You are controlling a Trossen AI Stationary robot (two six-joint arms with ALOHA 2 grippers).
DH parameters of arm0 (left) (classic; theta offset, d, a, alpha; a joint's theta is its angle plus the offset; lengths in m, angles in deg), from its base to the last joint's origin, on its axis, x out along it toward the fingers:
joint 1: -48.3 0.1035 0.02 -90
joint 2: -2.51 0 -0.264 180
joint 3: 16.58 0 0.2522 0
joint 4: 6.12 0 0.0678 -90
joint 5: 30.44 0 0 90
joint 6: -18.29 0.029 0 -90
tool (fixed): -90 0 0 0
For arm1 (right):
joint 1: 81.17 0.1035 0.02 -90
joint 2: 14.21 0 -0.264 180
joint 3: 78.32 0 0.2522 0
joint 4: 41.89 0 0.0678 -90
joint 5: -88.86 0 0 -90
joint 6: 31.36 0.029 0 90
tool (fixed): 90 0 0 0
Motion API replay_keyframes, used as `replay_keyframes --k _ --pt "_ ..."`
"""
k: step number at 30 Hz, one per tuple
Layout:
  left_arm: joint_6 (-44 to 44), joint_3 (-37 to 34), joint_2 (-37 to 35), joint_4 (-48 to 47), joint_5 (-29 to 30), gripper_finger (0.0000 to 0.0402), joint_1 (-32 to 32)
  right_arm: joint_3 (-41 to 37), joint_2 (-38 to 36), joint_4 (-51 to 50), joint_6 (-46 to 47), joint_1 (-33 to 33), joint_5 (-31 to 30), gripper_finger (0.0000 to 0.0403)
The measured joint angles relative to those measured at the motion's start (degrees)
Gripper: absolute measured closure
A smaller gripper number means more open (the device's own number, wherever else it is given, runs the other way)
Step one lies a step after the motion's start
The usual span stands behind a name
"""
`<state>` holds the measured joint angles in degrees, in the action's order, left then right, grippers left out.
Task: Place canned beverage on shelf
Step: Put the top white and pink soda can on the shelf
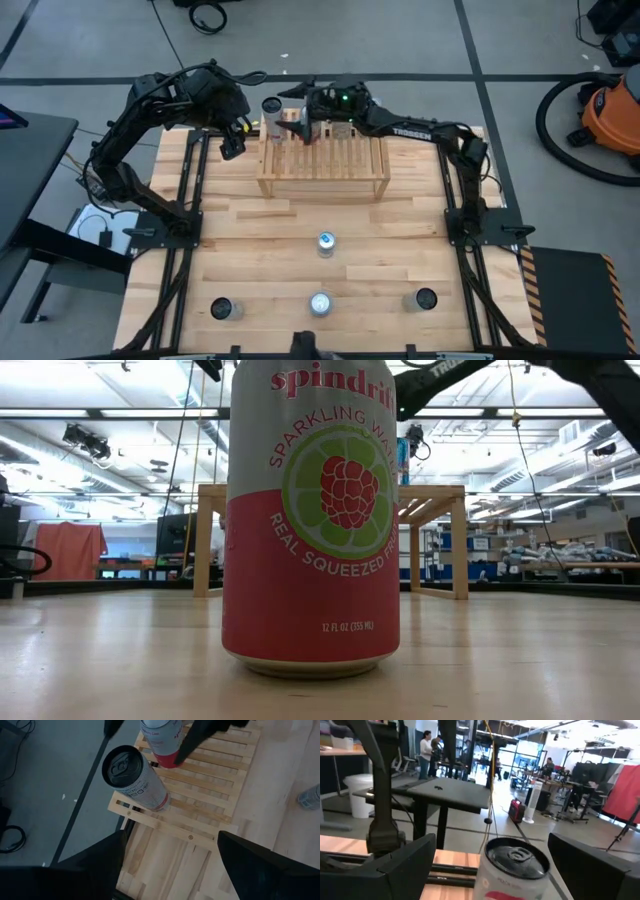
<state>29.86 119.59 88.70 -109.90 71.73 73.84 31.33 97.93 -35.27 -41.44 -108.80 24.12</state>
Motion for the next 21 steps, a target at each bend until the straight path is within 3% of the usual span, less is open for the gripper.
replay_keyframes --k 4,9,21 --pt "0.00 -0.02 0.00 0.00 0.00 0.0084 -0.02 4.23 3.03 -1.86 -0.01 1.19 -0.96 0.0007" --pt "-0.02 -0.02 0.00 0.00 -0.01 0.0084 -0.02 9.45 5.10 -9.17 -2.82 2.42 -12.21 0.0007" --pt "-0.44 -0.04 0.00 0.00 -0.04 0.0084 -0.02 10.88 3.82 -13.34 3.23 1.50 -12.31 0.0007"
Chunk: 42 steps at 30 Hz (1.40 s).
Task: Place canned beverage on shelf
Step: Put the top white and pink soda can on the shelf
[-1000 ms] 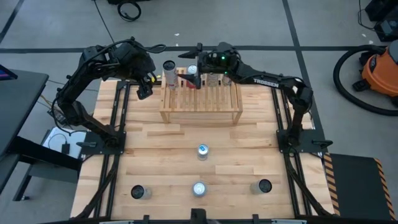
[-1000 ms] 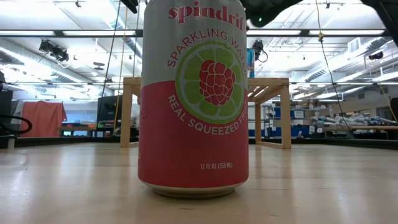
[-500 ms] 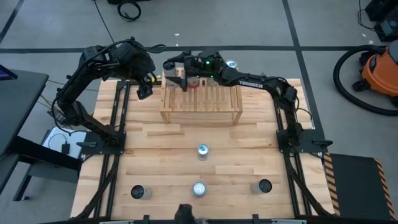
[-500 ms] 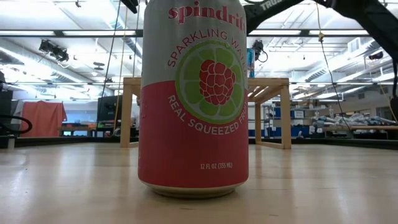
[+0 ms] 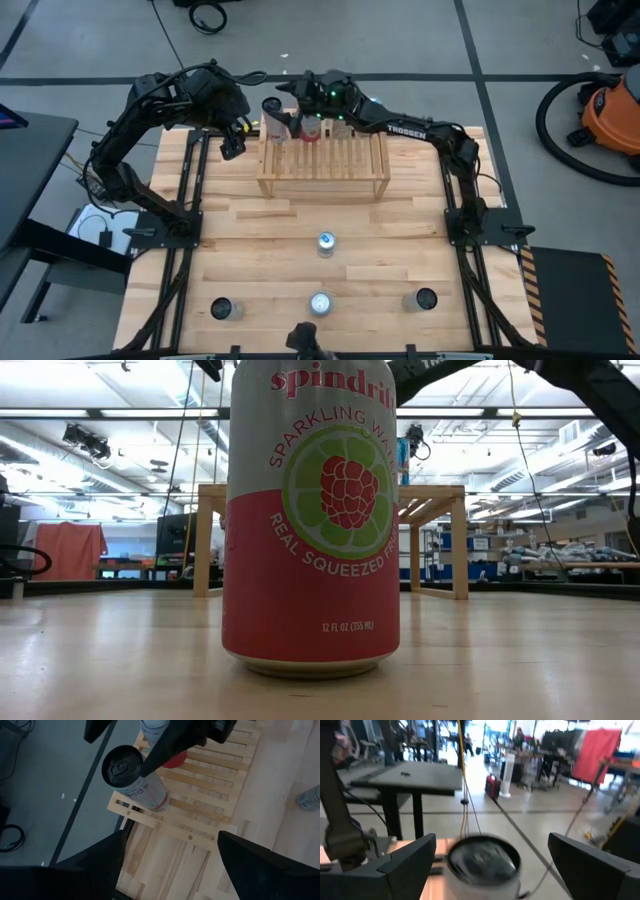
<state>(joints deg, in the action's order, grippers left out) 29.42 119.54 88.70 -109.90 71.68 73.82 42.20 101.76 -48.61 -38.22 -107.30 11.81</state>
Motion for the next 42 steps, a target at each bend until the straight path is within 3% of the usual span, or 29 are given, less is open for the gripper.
replay_keyframes --k 35,42 --pt "0.02 0.00 -0.02 0.00 0.00 0.0084 0.00 -0.02 0.13 -6.00 -1.15 0.87 0.17 0.0031" --pt "0.02 0.00 -0.02 0.00 0.00 0.0084 0.00 -0.02 0.15 -5.79 -1.50 0.98 0.52 0.0060"
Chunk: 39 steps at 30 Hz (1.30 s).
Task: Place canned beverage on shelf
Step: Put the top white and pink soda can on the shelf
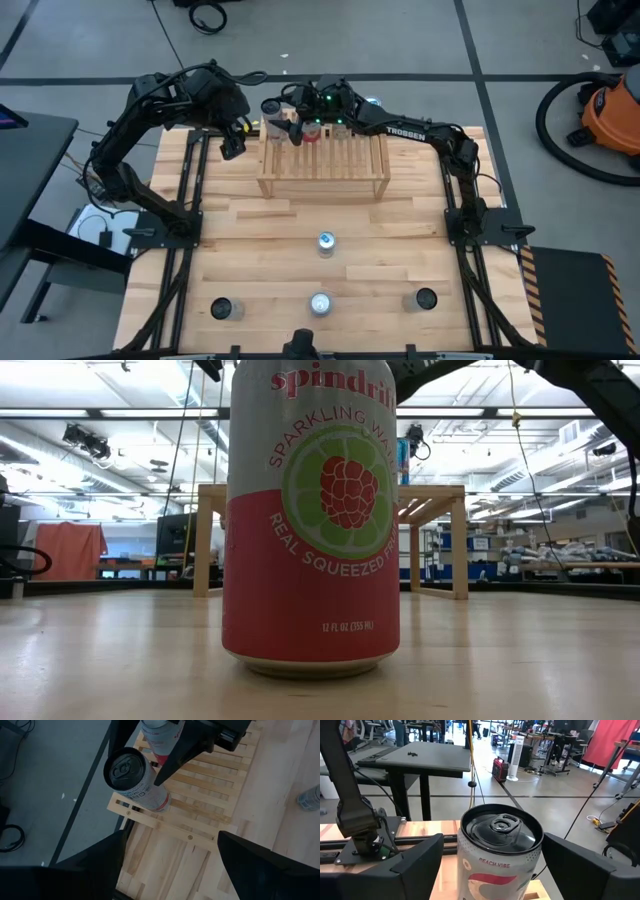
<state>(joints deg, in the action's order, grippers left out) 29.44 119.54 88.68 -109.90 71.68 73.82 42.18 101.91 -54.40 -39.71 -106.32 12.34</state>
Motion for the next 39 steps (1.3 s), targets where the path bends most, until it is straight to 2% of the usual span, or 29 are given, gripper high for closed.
replay_keyframes --k 6,16,21,24,27,39 --pt "0.00 0.00 0.00 0.00 0.00 0.0084 0.00 0.00 0.01 -0.07 0.68 0.01 -1.88 0.0088" --pt "0.00 0.00 0.00 0.00 0.02 0.0084 0.01 -0.02 0.02 0.14 1.74 0.87 -2.12 0.0104" --pt "-0.02 0.00 0.00 0.00 0.00 0.0084 0.02 -0.02 0.02 0.01 0.99 1.98 -7.13 0.0118" --pt "-0.02 0.00 0.00 0.00 0.00 0.0084 0.01 -0.02 0.02 0.00 1.50 2.16 -7.82 0.0123" --pt "-0.04 0.00 -0.02 0.00 0.00 0.0084 0.02 -0.02 0.02 -0.10 3.35 2.21 -8.49 0.0123" --pt "-0.42 0.02 -0.04 0.01 0.02 0.0084 0.02 -0.02 0.02 -0.76 2.19 4.60 -17.74 0.0125"
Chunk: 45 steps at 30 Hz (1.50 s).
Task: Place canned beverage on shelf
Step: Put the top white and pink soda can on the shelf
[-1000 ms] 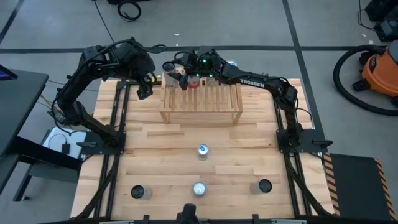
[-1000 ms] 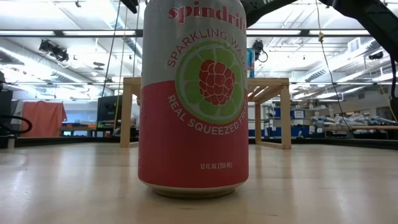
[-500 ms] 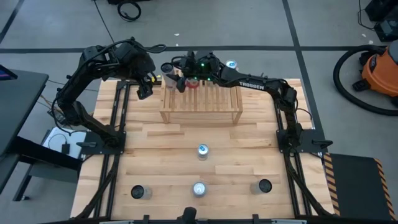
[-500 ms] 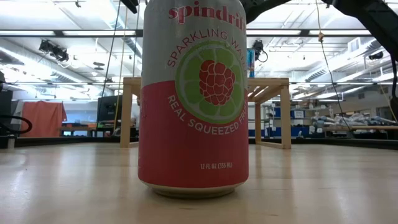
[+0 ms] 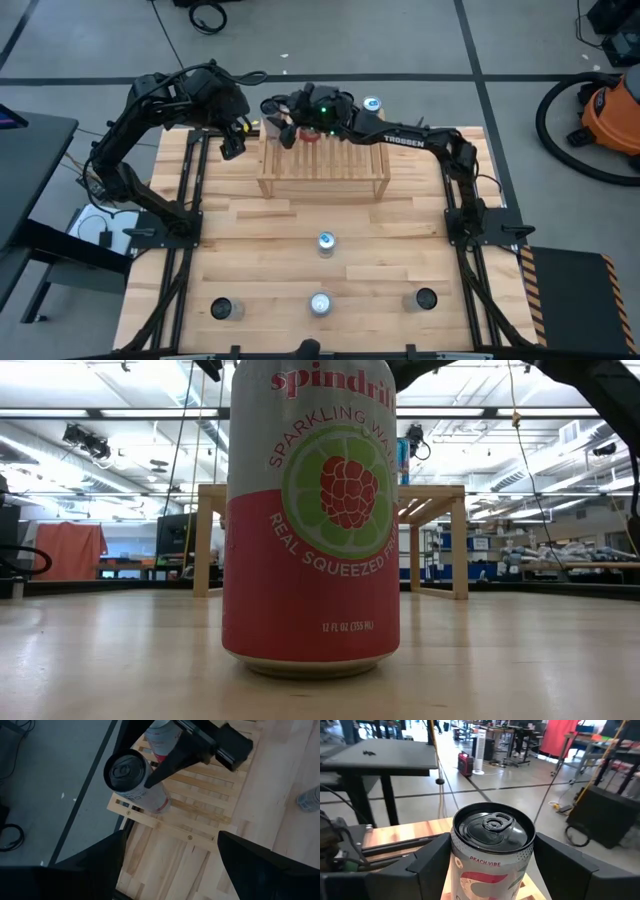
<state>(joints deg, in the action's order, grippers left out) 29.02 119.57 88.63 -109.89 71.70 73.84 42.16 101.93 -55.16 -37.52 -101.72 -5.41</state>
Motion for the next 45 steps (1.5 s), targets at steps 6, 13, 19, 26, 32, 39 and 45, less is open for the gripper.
replay_keyframes --k 6,13,19,26,32,39,45 --pt "-0.10 0.04 0.00 -0.01 -0.02 0.0084 -0.02 0.02 0.00 -0.15 -1.88 1.95 -6.10 0.0126" --pt "-1.18 0.04 0.00 -0.01 -0.02 0.0084 0.00 0.00 0.00 0.33 0.45 3.60 -13.50 0.0127" --pt "-2.19 0.04 0.00 -0.01 -0.02 0.0084 -0.01 -0.04 0.00 0.39 3.63 4.29 -17.24 0.0127" --pt "-3.50 0.04 0.00 -0.01 -0.02 0.0084 -0.02 -0.09 0.02 0.33 4.69 5.87 -23.80 0.0127" --pt "-4.15 0.04 0.00 -0.01 -0.02 0.0084 -0.02 -0.09 0.09 0.88 8.35 6.67 -24.03 0.0127" --pt "-4.17 0.04 0.00 -0.01 -0.02 0.0084 -0.01 -0.09 0.09 1.46 9.40 7.27 -27.73 0.0128" --pt "-4.21 0.04 0.00 -0.01 -0.02 0.0084 -0.02 -0.09 0.09 2.91 9.44 7.53 -27.90 0.0128"
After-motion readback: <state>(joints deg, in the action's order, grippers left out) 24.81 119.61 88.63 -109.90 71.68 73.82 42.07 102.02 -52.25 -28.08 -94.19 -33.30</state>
